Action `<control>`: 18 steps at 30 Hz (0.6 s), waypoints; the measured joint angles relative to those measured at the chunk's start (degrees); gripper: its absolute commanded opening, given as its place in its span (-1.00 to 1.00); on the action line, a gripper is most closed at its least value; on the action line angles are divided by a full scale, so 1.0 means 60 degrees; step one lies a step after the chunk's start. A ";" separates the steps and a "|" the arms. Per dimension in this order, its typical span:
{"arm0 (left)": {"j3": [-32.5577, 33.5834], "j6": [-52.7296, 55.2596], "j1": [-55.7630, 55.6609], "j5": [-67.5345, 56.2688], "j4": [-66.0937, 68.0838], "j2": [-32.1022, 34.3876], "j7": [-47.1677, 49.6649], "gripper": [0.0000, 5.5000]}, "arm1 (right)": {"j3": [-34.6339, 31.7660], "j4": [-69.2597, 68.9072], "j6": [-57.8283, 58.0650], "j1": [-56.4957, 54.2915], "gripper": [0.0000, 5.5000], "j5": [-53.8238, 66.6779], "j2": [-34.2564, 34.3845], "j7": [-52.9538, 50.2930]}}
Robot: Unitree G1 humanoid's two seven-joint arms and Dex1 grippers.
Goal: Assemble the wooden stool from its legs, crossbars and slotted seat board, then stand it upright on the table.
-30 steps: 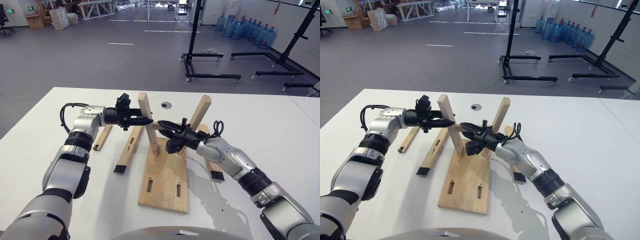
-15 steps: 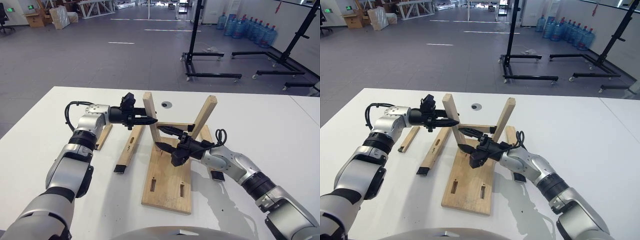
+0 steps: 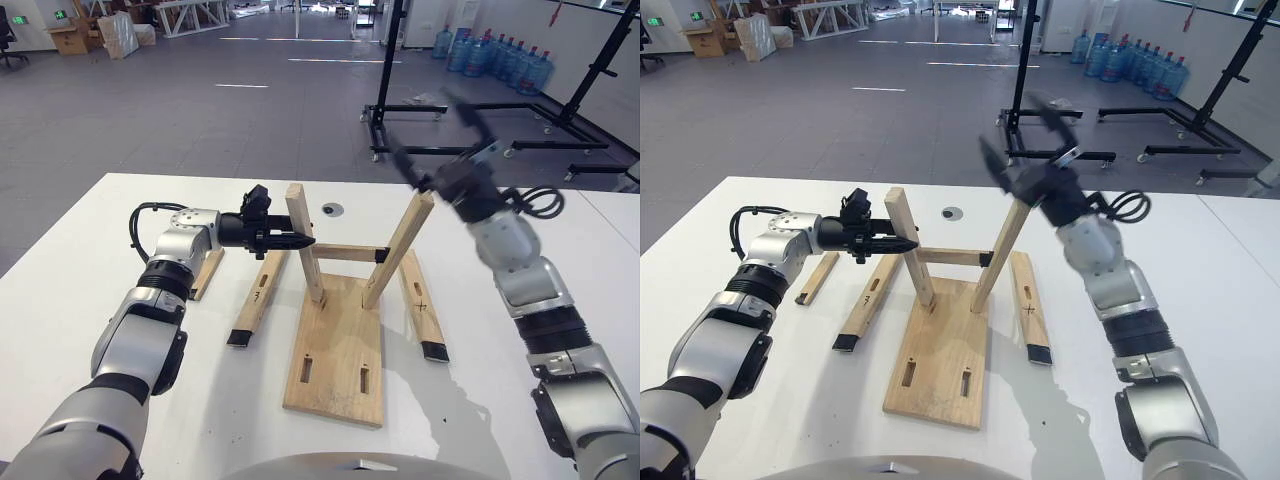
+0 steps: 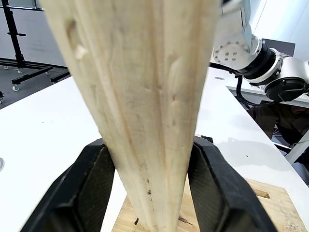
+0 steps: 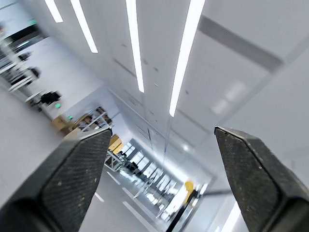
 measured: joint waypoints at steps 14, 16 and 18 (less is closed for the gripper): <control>-0.0056 0.0001 0.0058 -0.0009 -0.0044 0.0021 0.0081 -0.23 | -0.2631 0.1924 0.9595 0.3218 0.42 0.8677 0.0484 0.7389; -0.0063 0.0001 0.0072 -0.0008 -0.0045 0.0015 0.0103 -0.23 | -0.2693 0.1890 0.9958 0.3196 0.42 0.8767 0.0496 0.7625; -0.0064 -0.0001 0.0088 -0.0008 -0.0059 0.0016 0.0120 -0.23 | -0.2800 0.1919 1.0141 0.3060 0.42 0.8771 0.0522 0.7628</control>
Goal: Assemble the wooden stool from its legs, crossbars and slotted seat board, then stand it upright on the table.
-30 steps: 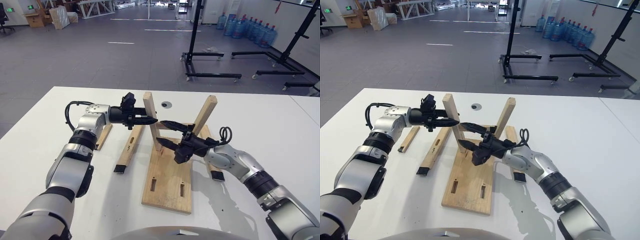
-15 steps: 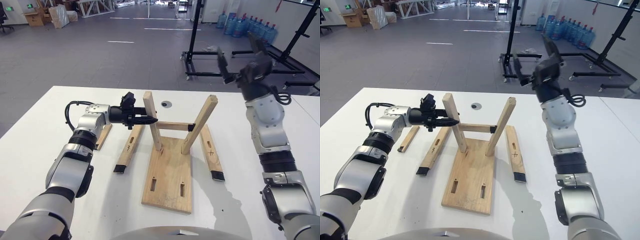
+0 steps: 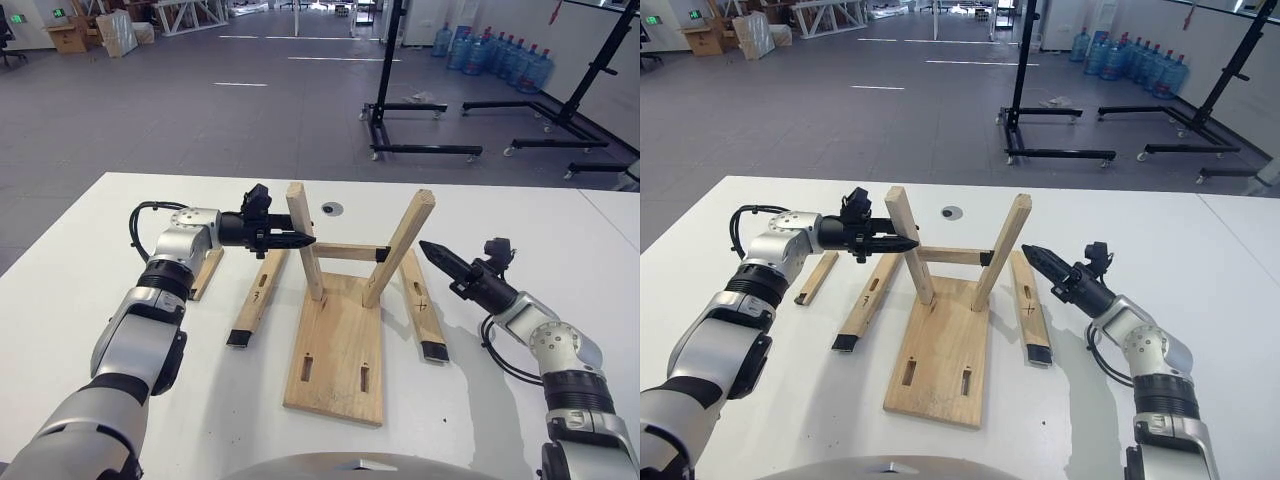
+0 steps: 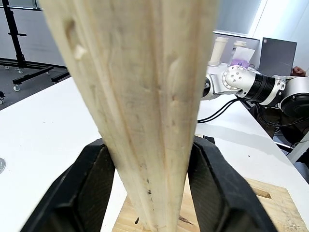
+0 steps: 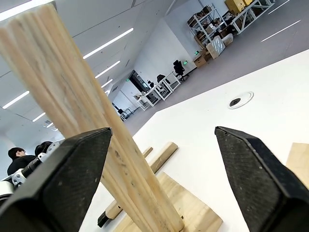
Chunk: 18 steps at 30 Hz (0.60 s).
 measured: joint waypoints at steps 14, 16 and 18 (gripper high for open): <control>-0.0038 -0.0021 0.0008 0.0000 -0.0034 0.0015 0.0008 -0.23 | -0.0532 0.0515 0.1060 -0.1115 0.42 0.0146 0.0402 0.0733; -0.0070 -0.0021 0.0003 0.0000 -0.0067 0.0053 0.0003 -0.23 | -0.0357 0.0451 0.1061 -0.1112 0.42 -0.0002 0.0403 0.0949; -0.0104 -0.0013 -0.0034 0.0000 -0.0146 0.0094 0.0000 -0.23 | -0.0313 0.0453 0.1021 -0.1112 0.42 -0.0124 0.0402 0.1063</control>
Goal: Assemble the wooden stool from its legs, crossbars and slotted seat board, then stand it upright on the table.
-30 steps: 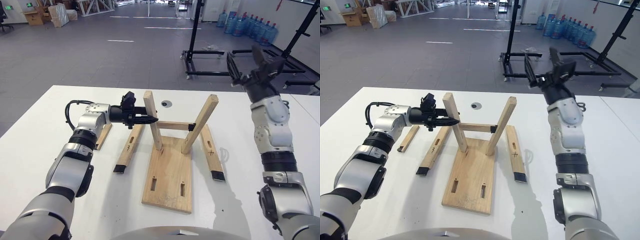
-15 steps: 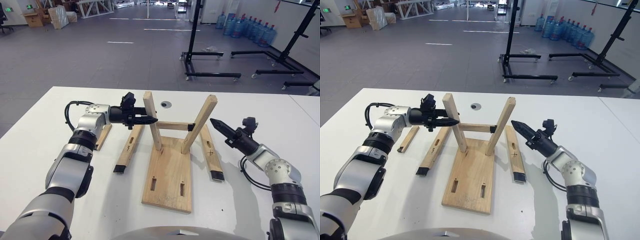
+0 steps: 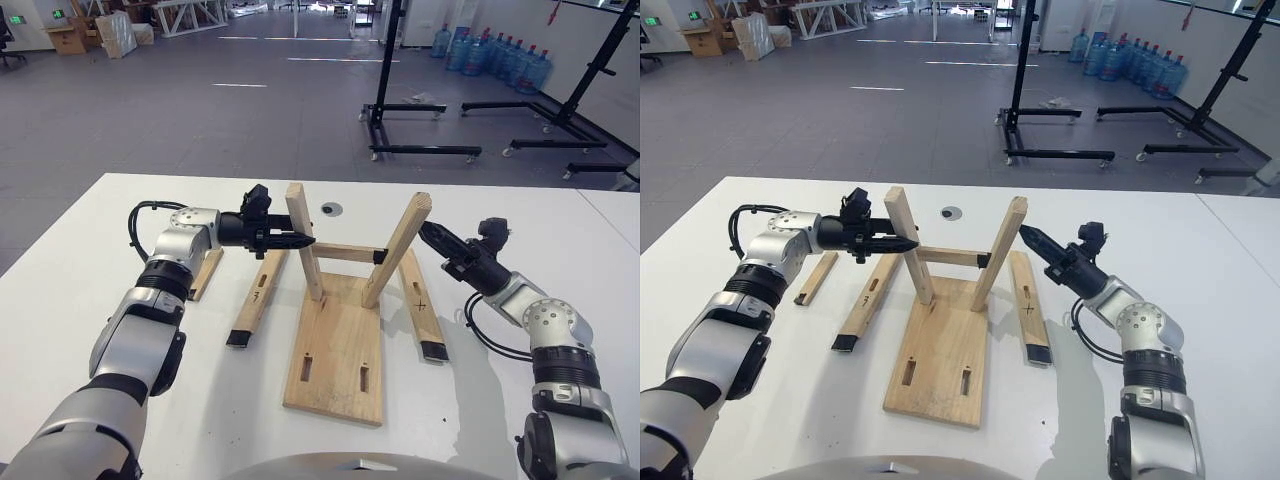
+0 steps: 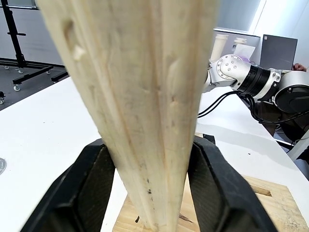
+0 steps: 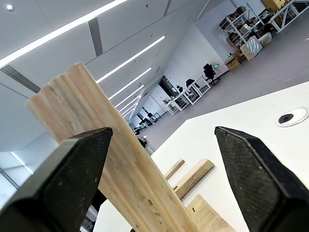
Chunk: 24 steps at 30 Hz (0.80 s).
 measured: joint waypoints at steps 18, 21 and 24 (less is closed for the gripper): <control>-0.0447 0.0845 0.0657 0.0023 -0.2406 0.0794 0.0542 -0.23 | 0.0509 0.0009 -0.1049 -0.0005 0.42 -0.1416 0.0184 0.0775; -0.0514 0.1038 0.0648 0.0023 -0.2562 0.0845 0.0659 -0.23 | 0.0509 0.0009 -0.1268 -0.0005 0.42 -0.1540 0.0225 0.0766; -0.0533 0.1210 0.0645 0.0024 -0.2659 0.0872 0.0733 -0.23 | 0.0527 0.0008 -0.1472 -0.0005 0.42 -0.1627 0.0255 0.0756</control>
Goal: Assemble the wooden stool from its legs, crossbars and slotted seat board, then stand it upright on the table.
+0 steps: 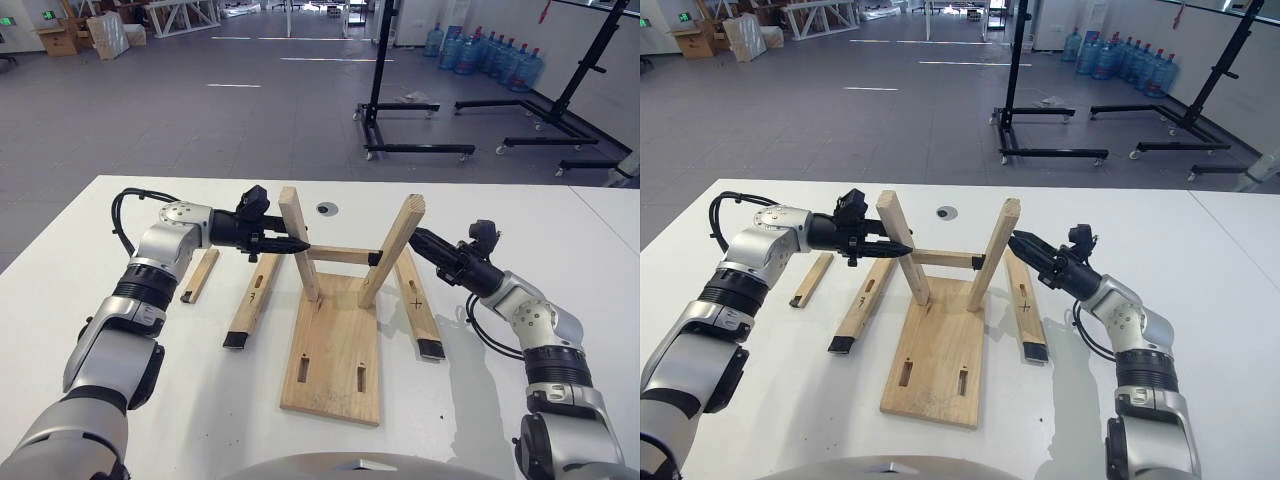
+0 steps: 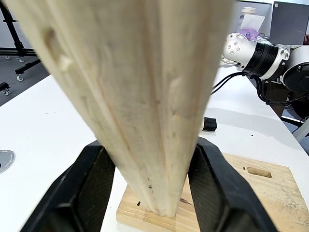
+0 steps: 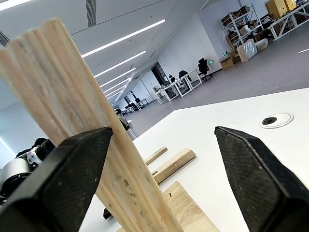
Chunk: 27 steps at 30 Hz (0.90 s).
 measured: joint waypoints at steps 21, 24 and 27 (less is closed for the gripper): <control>-0.0376 -0.0261 0.0617 0.1917 0.1230 -0.1141 0.0803 0.38 | 0.0568 0.0260 -0.1033 0.0072 0.44 -0.1925 0.0931 -0.1088; -0.0120 -0.0275 0.0742 0.1973 0.0852 -0.1081 0.0946 0.38 | 0.0391 -0.0192 -0.1025 0.0067 0.44 -0.1885 0.0802 -0.1092; 0.0321 -0.0210 0.1203 0.1987 0.0136 -0.0757 0.1297 0.38 | 0.0249 -0.0623 -0.1015 0.0009 0.44 -0.1787 0.0640 -0.1032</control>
